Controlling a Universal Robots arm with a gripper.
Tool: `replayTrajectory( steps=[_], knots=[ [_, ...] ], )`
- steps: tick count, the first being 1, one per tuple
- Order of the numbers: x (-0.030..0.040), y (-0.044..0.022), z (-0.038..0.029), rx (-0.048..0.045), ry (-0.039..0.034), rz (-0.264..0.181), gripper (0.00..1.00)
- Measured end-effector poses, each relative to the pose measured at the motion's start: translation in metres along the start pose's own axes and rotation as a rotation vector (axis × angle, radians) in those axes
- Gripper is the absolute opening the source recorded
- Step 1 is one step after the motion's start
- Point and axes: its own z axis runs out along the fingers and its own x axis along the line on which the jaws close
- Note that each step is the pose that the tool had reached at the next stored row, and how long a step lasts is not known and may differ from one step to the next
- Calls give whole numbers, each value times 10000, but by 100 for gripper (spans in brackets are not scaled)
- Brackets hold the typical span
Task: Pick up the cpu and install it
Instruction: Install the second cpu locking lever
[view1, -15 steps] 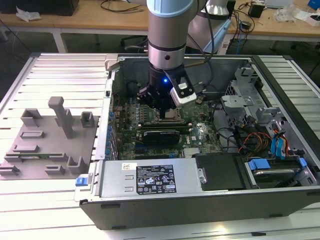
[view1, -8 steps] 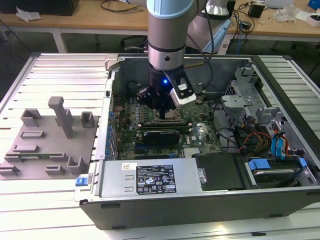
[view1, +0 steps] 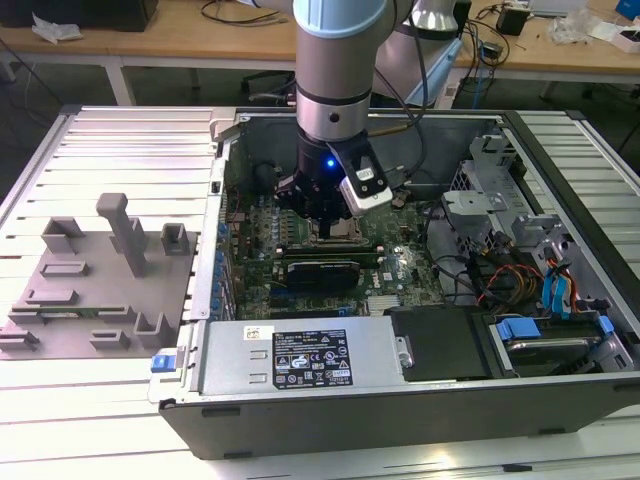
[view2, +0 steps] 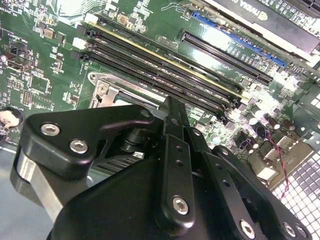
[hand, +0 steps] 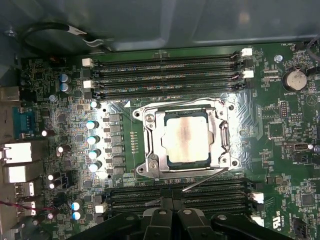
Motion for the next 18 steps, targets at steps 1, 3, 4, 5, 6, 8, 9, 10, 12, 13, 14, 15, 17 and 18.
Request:
replayTrajectory(
  steps=[1,3,4,5,6,8,9,10,12,13,14,15,17,18],
  knots=[
    [1,0,2,0,0,0,11],
    [3,0,9,0,-2,0,11],
    [17,-1,31,-1,-12,1,11],
    [27,-2,43,0,-22,1,11],
    [32,-2,48,-2,-28,0,11],
    [42,-3,59,-2,-42,1,11],
    [45,-3,63,-3,-45,0,11],
    [49,-3,67,-3,-47,0,11],
    [59,-4,76,-3,-52,1,11],
    [69,-5,84,-3,-57,1,11],
    [74,-5,88,-4,-59,1,11],
    [76,-6,92,-4,-61,1,11],
    [83,-6,100,-4,-63,2,11],
    [90,-6,109,-5,-67,4,11]
  ],
)
